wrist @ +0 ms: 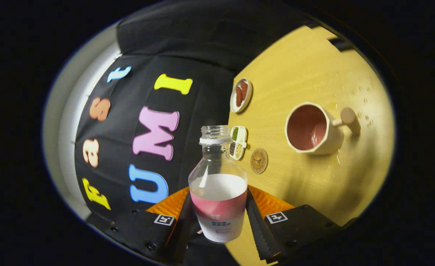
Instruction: Take the bottle from table, then pour the juice into the cup, finally place the bottle on the coaster
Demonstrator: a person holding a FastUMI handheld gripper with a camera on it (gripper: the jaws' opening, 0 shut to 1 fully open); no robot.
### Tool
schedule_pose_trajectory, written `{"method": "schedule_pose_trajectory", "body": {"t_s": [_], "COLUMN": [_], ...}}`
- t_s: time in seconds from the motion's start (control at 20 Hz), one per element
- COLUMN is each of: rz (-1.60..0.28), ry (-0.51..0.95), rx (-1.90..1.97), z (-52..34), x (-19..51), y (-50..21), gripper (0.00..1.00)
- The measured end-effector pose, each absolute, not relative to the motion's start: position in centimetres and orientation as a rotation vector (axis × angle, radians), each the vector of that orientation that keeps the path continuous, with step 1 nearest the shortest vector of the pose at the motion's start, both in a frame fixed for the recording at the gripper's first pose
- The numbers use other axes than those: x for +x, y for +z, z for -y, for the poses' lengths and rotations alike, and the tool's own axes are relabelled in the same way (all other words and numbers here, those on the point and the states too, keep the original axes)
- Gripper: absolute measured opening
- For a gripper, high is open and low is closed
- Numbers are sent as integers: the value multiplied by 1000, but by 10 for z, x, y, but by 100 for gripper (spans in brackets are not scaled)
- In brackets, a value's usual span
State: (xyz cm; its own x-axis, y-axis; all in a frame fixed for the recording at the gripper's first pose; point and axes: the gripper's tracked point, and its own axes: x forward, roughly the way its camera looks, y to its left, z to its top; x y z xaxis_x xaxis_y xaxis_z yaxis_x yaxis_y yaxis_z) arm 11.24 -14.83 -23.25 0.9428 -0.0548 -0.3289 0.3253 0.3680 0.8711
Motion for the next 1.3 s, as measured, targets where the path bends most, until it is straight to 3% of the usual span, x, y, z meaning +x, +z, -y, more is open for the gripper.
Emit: {"method": "schedule_pose_trajectory", "body": {"t_s": [0.8,1.3], "rz": [-23,-45], "ry": [-334,-389], "rx": [149,-52], "z": [157,139], "x": [169,256], "y": [-136,-228], "gripper": [74,75]}}
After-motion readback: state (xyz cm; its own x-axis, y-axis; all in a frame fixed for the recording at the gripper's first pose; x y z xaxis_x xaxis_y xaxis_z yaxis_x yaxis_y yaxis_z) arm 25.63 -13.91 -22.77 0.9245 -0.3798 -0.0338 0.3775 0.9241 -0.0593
